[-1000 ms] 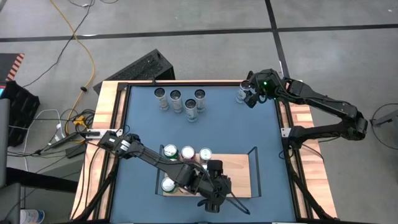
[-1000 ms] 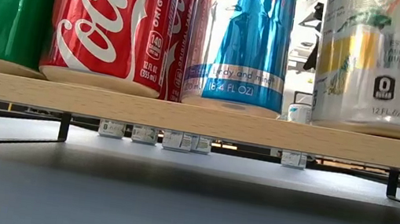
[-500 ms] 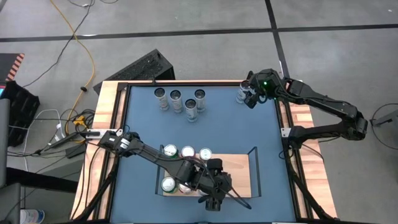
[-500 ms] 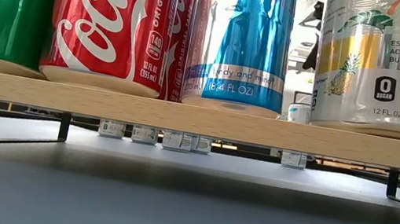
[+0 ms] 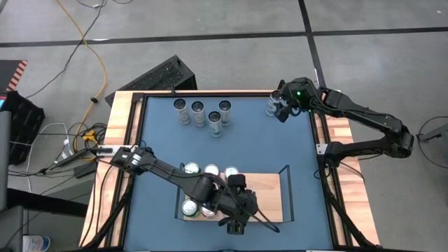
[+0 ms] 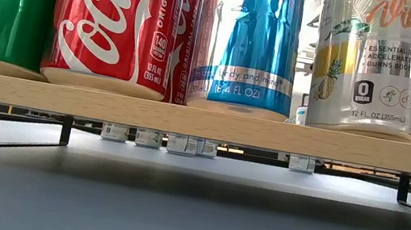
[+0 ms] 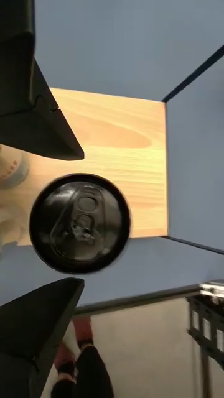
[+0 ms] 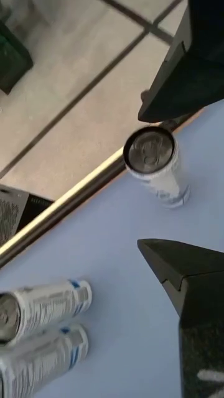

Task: Place canned beverage on shelf
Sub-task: Put the bottom left white-blue soda can on the shelf

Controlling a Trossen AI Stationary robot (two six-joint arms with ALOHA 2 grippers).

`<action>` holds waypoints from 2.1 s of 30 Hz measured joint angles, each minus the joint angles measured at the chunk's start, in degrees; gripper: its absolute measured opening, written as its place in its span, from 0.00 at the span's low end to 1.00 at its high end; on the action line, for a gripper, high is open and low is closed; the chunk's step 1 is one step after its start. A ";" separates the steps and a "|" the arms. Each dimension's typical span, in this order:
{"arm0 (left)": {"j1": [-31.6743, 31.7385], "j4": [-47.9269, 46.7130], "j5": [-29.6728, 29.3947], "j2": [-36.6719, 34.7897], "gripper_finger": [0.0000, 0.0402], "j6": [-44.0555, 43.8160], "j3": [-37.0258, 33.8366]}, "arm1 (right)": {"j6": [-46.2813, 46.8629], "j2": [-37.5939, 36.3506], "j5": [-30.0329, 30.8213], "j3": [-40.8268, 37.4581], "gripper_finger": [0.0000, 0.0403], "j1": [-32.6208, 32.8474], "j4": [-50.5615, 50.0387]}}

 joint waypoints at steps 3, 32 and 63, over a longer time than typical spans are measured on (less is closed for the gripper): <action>0.00 0.89 0.34 -0.04 0.77 -0.83 0.02 | 0.80 0.00 -0.88 0.00 0.76 0.00 -0.03; 3.28 -12.41 -20.16 -12.58 0.77 1.67 0.08 | 1.64 -0.13 -0.86 0.00 0.76 -0.02 0.00; 47.24 -4.19 19.36 -19.25 0.77 41.20 -22.78 | -4.67 -0.09 -0.84 0.02 0.76 -3.26 1.73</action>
